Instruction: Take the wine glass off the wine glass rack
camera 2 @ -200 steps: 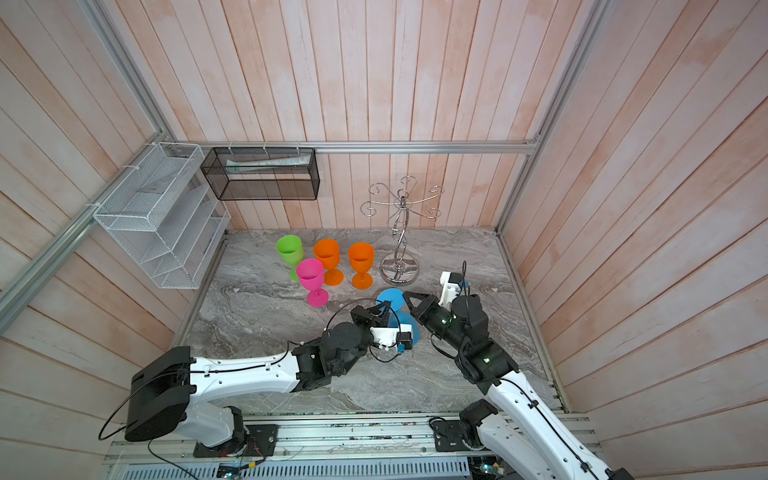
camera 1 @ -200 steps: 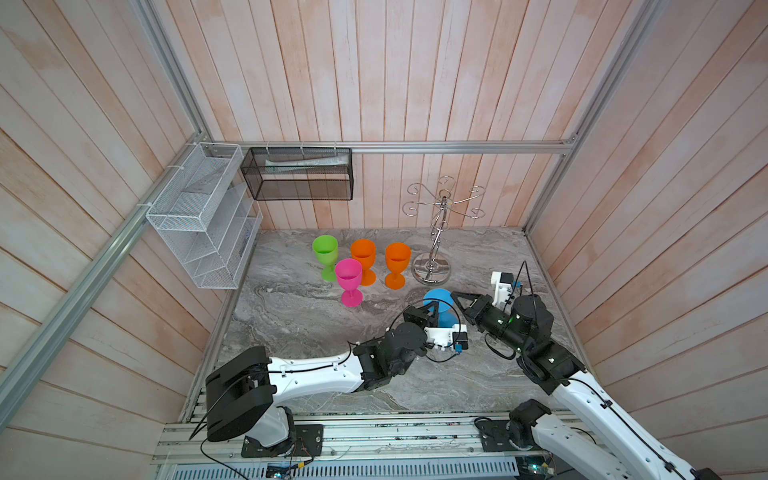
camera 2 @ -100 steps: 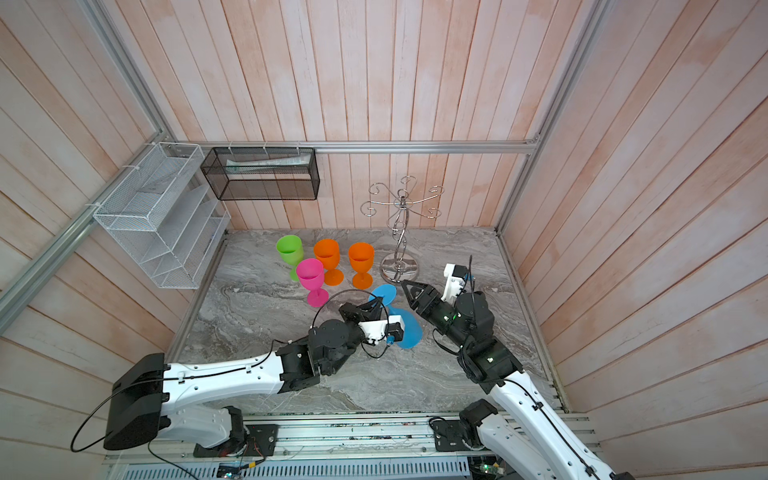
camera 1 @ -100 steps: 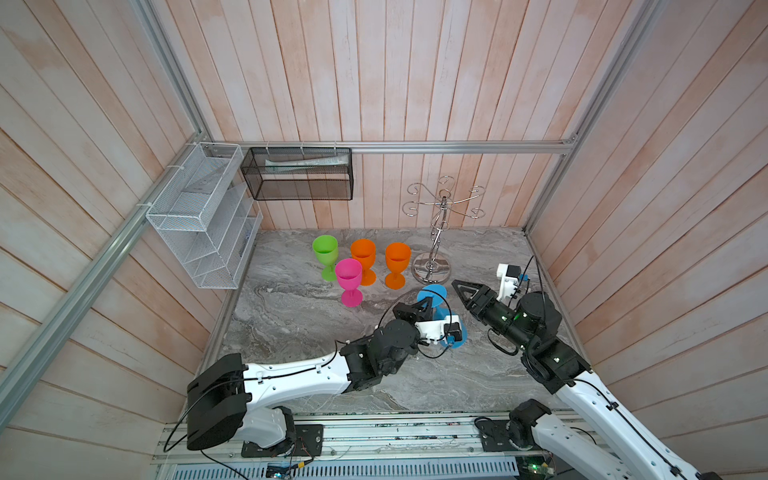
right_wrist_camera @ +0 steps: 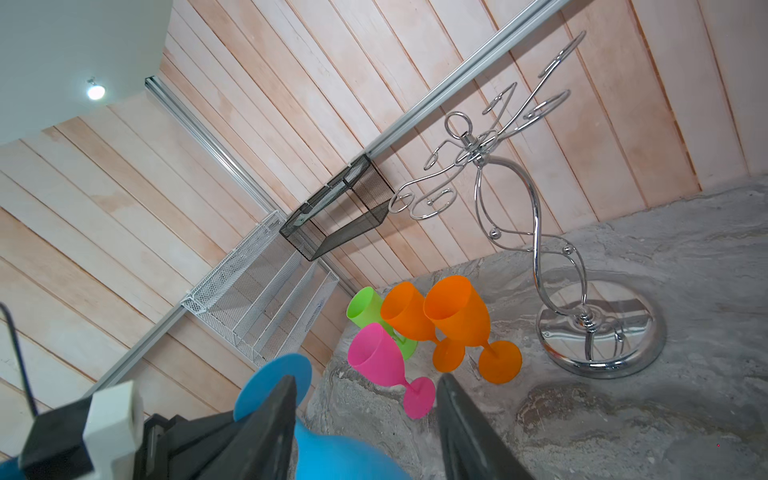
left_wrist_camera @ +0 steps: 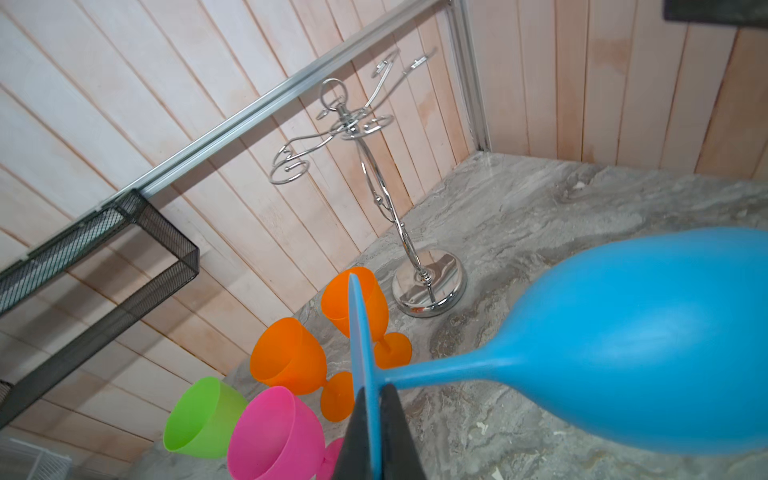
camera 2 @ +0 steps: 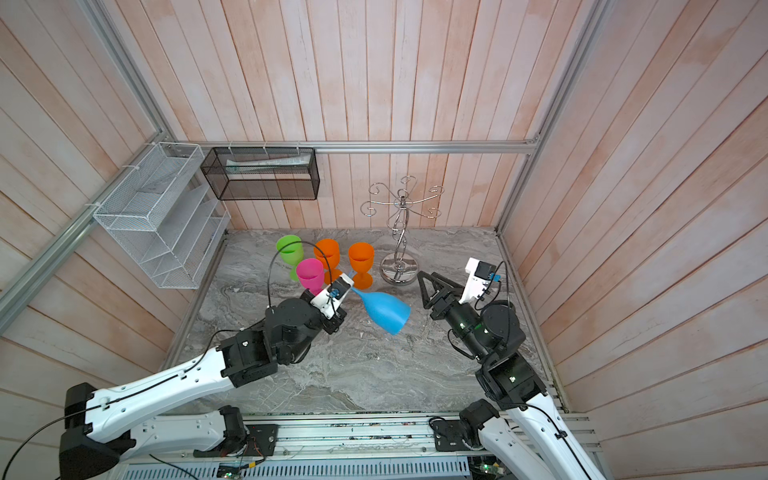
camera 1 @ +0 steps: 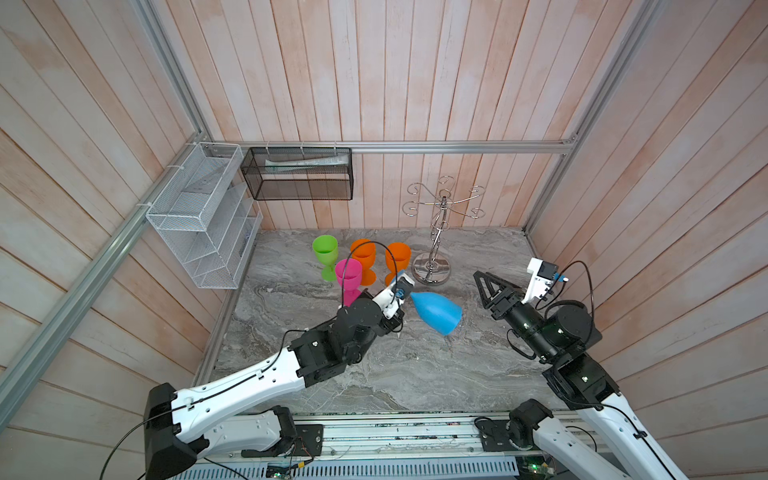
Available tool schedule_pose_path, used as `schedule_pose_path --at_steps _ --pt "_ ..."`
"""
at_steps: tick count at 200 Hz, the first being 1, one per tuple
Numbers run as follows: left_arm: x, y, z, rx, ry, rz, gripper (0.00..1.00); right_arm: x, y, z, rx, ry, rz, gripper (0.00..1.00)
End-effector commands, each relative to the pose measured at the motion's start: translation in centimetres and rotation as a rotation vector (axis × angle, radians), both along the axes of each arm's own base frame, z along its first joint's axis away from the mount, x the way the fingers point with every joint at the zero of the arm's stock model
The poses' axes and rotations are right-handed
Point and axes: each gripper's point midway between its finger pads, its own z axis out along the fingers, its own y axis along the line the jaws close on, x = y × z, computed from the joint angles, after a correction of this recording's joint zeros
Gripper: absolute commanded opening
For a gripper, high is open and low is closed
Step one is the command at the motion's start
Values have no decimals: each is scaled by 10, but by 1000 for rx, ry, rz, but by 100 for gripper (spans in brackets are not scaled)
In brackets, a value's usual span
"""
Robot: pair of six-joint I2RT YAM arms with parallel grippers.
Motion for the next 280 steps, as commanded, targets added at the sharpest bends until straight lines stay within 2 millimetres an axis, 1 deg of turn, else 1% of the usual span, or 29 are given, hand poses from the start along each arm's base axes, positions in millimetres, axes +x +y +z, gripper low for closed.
schedule_pose_path --at_steps 1,17,19,22,44,63,93,121,139,178,198,209,229,244,254,259,260,280 --pt "-9 15 -2 -184 191 5 0 -6 12 5 -69 -73 66 54" --pt "-12 20 4 -255 250 3 0 -8 21 0 -85 -74 117 52" --pt "-6 26 4 -266 252 27 0 -9 22 0 -87 -77 125 51" --pt "-4 30 4 -275 260 40 0 -9 23 -1 -89 -78 133 51" --pt "-4 41 4 -355 328 55 0 -9 31 -10 -101 -59 167 50" --pt "-3 50 -1 -418 378 69 0 -11 41 -16 -109 -41 218 49" --pt "1 63 -10 -469 417 95 0 -18 62 -22 -126 -32 290 48" --pt "1 67 -9 -515 423 84 0 -20 78 -30 -143 -6 332 47" --pt "1 67 -9 -519 424 75 0 -21 88 -29 -130 -2 367 47" --pt "-2 66 -7 -525 417 52 0 -17 105 -31 -127 19 417 46" --pt "-3 66 -7 -528 416 43 0 -12 110 -34 -141 32 417 42" --pt "-5 67 -7 -528 414 39 0 -11 113 -33 -141 34 423 39" --pt "-7 68 -7 -528 410 35 0 -10 118 -30 -138 35 434 28" --pt "-8 69 -7 -530 407 33 0 -9 122 -28 -136 39 444 17" --pt "-8 70 -7 -532 404 33 0 -9 125 -28 -140 44 452 5" --pt "-8 70 -8 -531 404 33 0 -9 127 -28 -144 47 453 2" --pt "-8 70 -8 -531 403 32 0 -9 127 -28 -145 49 453 1" --pt "-8 73 -8 -530 397 44 0 -8 134 -27 -168 56 454 0"
